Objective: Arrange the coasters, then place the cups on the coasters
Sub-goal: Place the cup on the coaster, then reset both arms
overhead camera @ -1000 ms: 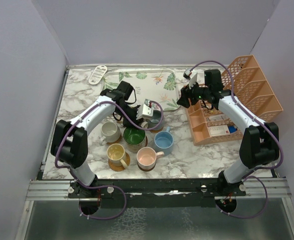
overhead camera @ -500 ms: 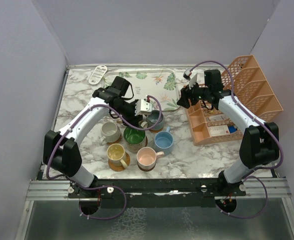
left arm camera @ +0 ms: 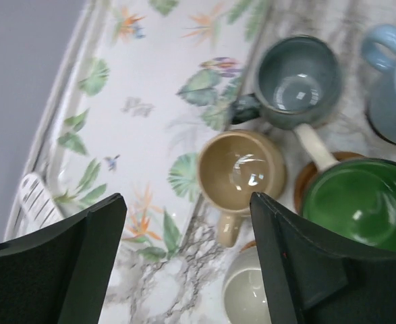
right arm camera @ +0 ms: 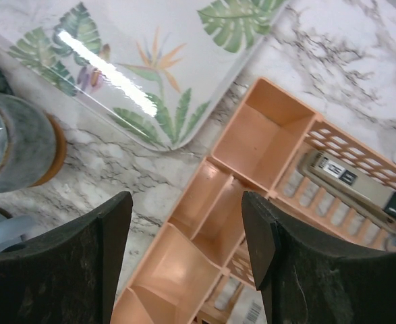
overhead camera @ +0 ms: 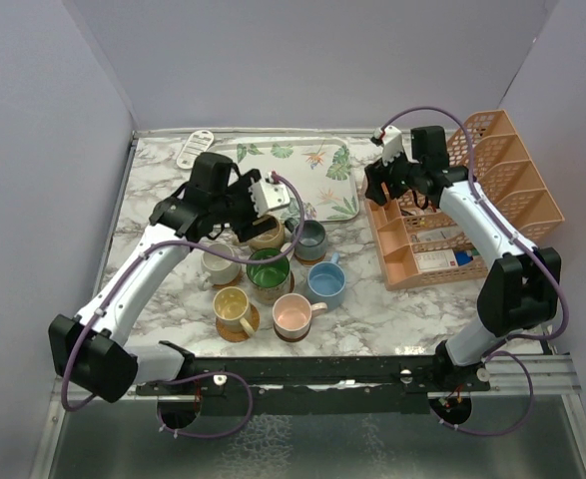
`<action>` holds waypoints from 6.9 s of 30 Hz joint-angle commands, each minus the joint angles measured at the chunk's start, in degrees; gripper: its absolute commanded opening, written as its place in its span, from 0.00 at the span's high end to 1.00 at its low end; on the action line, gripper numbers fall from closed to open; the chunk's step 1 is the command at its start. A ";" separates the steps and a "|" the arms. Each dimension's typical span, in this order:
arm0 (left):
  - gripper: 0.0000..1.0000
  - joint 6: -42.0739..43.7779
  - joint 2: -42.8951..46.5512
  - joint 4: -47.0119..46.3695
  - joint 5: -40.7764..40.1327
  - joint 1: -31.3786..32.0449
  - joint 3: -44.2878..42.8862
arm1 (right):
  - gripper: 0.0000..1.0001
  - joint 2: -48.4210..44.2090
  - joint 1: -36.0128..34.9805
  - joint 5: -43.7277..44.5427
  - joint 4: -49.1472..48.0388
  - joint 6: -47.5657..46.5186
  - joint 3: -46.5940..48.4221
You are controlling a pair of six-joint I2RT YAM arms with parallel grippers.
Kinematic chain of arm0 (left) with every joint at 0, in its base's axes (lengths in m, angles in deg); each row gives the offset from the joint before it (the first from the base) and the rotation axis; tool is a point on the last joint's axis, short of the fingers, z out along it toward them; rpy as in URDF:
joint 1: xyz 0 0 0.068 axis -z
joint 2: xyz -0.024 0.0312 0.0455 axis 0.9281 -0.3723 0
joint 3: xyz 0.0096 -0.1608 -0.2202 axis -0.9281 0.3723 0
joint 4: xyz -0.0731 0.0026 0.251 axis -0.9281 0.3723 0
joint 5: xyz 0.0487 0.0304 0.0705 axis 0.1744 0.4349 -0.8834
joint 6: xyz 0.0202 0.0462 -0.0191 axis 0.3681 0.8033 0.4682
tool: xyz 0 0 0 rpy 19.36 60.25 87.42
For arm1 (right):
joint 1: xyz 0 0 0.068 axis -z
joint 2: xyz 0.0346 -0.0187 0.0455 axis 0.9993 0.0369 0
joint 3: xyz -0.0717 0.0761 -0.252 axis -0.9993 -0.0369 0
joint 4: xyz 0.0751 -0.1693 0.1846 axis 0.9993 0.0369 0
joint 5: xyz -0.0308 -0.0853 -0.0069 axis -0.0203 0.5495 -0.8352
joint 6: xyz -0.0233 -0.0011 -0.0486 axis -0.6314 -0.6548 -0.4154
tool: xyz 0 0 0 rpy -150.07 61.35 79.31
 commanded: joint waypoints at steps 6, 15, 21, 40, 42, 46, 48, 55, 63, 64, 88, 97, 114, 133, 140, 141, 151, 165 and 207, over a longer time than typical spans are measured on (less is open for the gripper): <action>0.05 -21.08 5.15 -20.61 -19.80 -12.79 4.39 | 0.10 1.73 0.23 11.83 7.65 -0.39 8.25; 0.01 -23.20 10.53 -24.45 -26.48 -17.83 8.17 | 0.05 -2.61 0.24 18.06 2.72 3.10 9.64; 0.01 -26.04 11.83 -23.56 -26.63 -21.40 7.72 | 0.02 -8.87 0.23 21.36 -2.34 3.19 4.81; 0.01 -34.02 17.29 -38.11 -22.08 -26.87 18.48 | 0.00 -28.83 0.23 20.49 -27.41 7.68 -22.68; 0.01 -33.25 18.93 -39.86 -22.69 -26.83 20.60 | 0.00 -30.75 0.23 19.26 -28.33 8.01 -24.72; 0.01 -32.72 21.70 -41.29 -23.34 -26.79 24.90 | 0.00 -34.32 0.23 16.43 -29.35 5.09 -28.23; 0.01 -32.37 22.77 -41.17 -22.40 -26.99 26.21 | 0.00 -36.49 0.23 16.18 -30.32 4.18 -30.08; 0.01 -32.78 24.19 -37.18 -21.29 -28.51 25.37 | 0.00 -41.68 0.54 19.97 -29.57 2.91 -30.91; 0.01 -32.74 23.30 -35.22 -19.51 -29.15 24.57 | 0.00 -43.45 0.85 19.84 -27.44 1.19 -31.87; 0.01 -32.68 23.27 -35.21 -19.20 -29.15 24.70 | 0.00 -43.26 0.85 19.82 -27.42 1.17 -31.77; 0.01 -32.43 23.43 -34.86 -17.33 -29.77 24.88 | 0.00 -42.72 1.72 18.56 -26.22 1.00 -31.61; 0.01 -32.51 23.59 -34.77 -16.80 -29.96 24.87 | 0.00 -42.90 1.81 18.09 -26.08 1.16 -31.49; 0.01 -32.37 23.43 -34.72 -16.32 -30.20 24.92 | 0.00 -42.84 1.90 17.66 -25.93 1.16 -31.52; 0.01 -32.22 23.35 -34.76 -15.74 -30.21 25.19 | 0.00 -42.93 1.96 17.45 -25.49 1.08 -31.31; 0.01 -32.16 23.44 -34.86 -15.62 -30.27 25.20 | 0.00 -42.98 1.99 17.45 -25.62 1.08 -31.38; 0.01 -32.13 23.46 -34.82 -15.58 -30.29 25.22 | 0.00 -43.00 1.99 17.45 -25.62 1.08 -31.37; 0.01 -32.05 23.31 -34.86 -15.56 -30.38 25.36 | 0.00 -42.99 2.07 17.58 -25.80 0.92 -31.60; 0.01 -32.13 22.97 -34.70 -15.12 -30.38 25.28 | 0.00 -42.80 2.27 17.36 -25.70 1.00 -31.45; 0.01 -32.18 23.47 -34.77 -14.92 -30.81 25.31 | 0.00 -43.36 2.34 17.25 -25.80 0.64 -31.69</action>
